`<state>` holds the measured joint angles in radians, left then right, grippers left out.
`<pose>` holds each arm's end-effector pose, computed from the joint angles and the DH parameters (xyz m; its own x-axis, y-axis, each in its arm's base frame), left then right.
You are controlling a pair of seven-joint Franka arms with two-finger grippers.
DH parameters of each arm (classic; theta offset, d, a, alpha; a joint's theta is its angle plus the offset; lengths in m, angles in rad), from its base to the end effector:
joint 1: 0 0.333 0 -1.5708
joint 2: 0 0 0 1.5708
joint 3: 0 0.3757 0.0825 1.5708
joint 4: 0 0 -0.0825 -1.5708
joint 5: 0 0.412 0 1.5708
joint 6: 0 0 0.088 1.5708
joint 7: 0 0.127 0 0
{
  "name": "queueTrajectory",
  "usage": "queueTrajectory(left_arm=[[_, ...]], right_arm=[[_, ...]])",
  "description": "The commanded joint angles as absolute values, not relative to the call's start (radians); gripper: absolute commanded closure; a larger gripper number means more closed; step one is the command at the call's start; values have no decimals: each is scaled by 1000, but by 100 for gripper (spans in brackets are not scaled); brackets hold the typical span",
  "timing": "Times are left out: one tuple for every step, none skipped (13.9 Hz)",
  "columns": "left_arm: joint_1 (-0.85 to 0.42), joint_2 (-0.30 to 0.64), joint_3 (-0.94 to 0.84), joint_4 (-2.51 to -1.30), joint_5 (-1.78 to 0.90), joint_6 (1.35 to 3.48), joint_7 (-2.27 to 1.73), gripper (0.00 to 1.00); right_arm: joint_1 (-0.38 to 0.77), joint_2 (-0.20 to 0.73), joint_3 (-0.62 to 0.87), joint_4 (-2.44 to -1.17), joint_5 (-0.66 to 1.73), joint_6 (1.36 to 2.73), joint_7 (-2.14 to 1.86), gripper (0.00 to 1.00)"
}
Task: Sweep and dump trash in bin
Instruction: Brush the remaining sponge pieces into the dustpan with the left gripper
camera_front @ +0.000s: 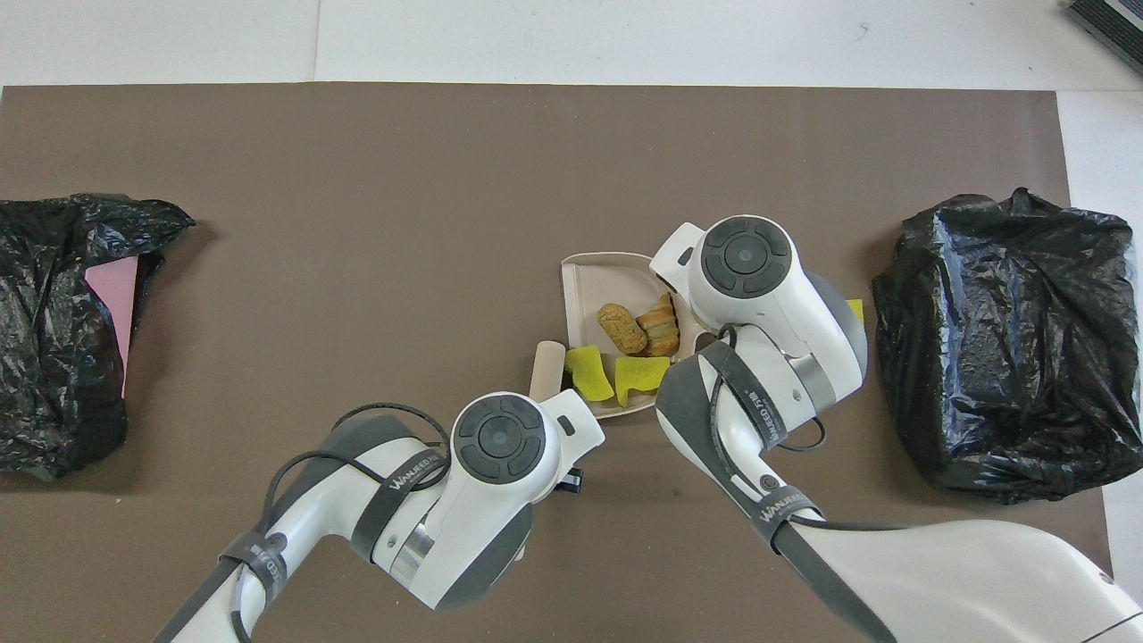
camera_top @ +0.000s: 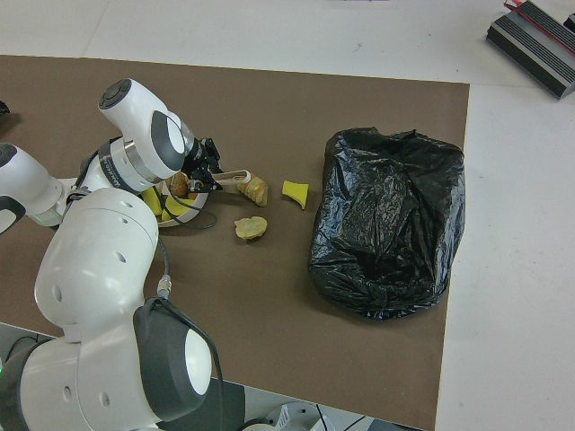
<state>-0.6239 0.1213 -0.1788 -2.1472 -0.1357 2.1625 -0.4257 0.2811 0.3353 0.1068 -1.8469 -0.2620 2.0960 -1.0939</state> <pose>0.3918 -0.4147 0.3605 0.9442 -0.2925 -0.1513 -0.2852 -0.9560 0.0688 0.6231 0.2309 0.3600 -0.0470 0.9784 -0.2015 0.9989 0.0476 -0.0014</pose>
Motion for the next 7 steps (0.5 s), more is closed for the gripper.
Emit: queueTrajectory(left_arm=[[-638,147,-212,-2093,-231,2177,-402,100],[-641,149,-218,-2080,-265,2181,-405,100],[-638,149,-216,-2079,-270,2181,-414,100],[-634,149,-215,-2082,-271,2177,-431,100],[-627,147,-212,-2086,-273,2168,-467,100],[-624,146,-210,-2091,-273,2161,-529,100],[-626,143,-210,-2094,-272,2158,-619,100]], right_arm=[[261,327,115,-1873,-288,2126,-1123,100],[259,327,115,-1873,-288,2126,-1126,100],[255,327,115,-1873,-287,2128,-1140,100],[252,328,115,-1873,-288,2129,-1155,100],[252,328,115,-1873,-287,2140,-1158,100],[252,328,115,-1871,-287,2140,-1158,100],[252,330,115,-1871,-287,2141,-1158,100]])
